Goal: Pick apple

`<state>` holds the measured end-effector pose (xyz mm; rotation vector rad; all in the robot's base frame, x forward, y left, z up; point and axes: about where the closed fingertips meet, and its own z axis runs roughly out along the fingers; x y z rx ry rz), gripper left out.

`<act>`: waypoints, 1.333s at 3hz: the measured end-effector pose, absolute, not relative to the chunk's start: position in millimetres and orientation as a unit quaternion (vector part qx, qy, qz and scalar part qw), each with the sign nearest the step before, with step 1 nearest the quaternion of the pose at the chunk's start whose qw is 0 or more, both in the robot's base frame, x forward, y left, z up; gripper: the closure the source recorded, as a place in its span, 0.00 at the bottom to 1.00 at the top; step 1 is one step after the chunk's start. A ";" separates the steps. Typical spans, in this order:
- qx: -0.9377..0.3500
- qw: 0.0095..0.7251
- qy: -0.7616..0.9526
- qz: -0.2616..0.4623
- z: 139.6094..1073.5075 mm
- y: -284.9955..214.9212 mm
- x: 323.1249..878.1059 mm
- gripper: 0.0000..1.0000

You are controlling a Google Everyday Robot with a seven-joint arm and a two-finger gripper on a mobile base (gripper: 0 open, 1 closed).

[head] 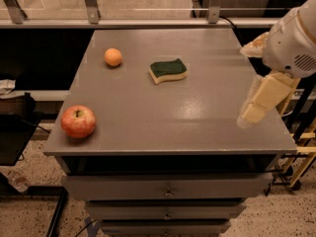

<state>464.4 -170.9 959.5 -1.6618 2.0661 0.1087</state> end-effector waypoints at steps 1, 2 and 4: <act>-0.636 0.283 0.709 0.116 939.7 -110.4 484.1 0.00; -0.666 0.322 0.652 0.167 938.2 -62.0 490.6 0.00; -0.676 0.323 0.638 0.178 928.3 -38.7 489.9 0.00</act>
Offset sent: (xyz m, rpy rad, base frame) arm 0.0349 0.1534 -0.0233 0.4111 -0.0533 0.4150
